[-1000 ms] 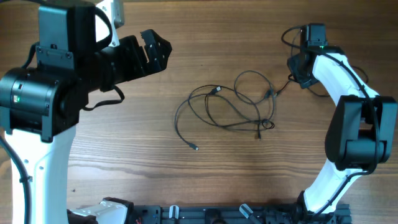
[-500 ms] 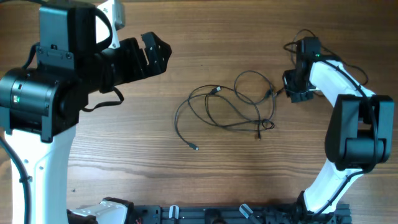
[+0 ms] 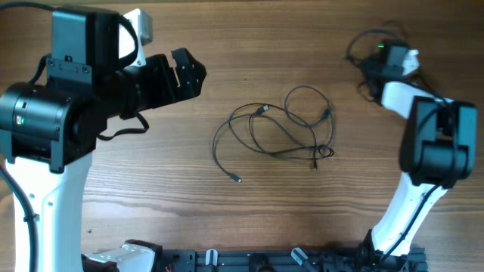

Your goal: Untangle cables

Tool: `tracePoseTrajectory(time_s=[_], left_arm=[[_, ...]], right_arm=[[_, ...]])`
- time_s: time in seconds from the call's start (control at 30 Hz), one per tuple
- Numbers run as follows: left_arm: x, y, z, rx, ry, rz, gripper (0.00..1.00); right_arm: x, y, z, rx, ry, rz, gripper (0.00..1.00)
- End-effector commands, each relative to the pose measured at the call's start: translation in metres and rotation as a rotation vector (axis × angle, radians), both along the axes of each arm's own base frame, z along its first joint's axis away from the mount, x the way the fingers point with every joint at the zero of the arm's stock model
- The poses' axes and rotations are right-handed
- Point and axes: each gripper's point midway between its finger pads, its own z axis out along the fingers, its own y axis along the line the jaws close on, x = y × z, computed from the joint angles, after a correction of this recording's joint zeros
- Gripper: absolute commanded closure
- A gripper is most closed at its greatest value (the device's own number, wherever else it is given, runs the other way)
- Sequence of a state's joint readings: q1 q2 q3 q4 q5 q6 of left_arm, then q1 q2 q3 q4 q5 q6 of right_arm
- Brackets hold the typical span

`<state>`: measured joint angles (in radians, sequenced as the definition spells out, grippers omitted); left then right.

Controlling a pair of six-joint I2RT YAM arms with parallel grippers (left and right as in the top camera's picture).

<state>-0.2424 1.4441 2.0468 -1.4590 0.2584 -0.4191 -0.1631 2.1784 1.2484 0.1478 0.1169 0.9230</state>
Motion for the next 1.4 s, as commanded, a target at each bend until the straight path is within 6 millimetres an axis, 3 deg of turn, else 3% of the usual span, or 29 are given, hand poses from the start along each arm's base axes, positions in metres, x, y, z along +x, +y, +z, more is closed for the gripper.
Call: tracePoseTrajectory(time_s=[0.0, 0.07, 0.1, 0.33, 0.67, 0.97, 1.07, 1.23, 1.37], left_arm=[[0.000, 0.002, -0.004, 0.033, 0.004, -0.008, 0.00], [-0.001, 0.002, -0.004, 0.033, 0.007, -0.008, 0.00], [-0.001, 0.002, -0.004, 0.033, 0.006, -0.008, 0.00], [-0.003, 0.003, -0.006, 0.035, 0.017, -0.008, 0.00], [0.000, 0.005, -0.005, 0.047, 0.003, 0.004, 0.00], [0.002, 0.006, -0.004, 0.048, -0.005, 0.007, 0.00], [0.003, 0.005, -0.003, 0.047, -0.009, 0.007, 0.00], [0.003, 0.007, -0.004, 0.054, -0.010, 0.012, 0.00], [0.007, 0.010, -0.006, 0.074, -0.007, 0.029, 0.00]], right_arm=[[-0.064, -0.095, -0.071, -0.079, 0.204, -0.101, 0.93], [-0.075, -0.136, -0.066, -0.100, 0.191, -0.074, 0.94], [-0.070, -0.132, -0.064, -0.066, 0.153, -0.014, 0.95], [-0.075, -0.137, -0.065, -0.137, 0.204, -0.044, 0.95], [-0.095, -0.161, -0.069, -0.098, 0.218, -0.156, 0.96], [-0.147, -0.235, -0.067, -0.080, 0.216, -0.327, 0.96], [-0.164, -0.250, -0.069, -0.058, 0.218, -0.386, 0.96], [-0.163, -0.247, -0.070, -0.037, 0.210, -0.371, 0.96], [-0.122, -0.205, -0.067, 0.025, 0.144, -0.221, 0.95]])
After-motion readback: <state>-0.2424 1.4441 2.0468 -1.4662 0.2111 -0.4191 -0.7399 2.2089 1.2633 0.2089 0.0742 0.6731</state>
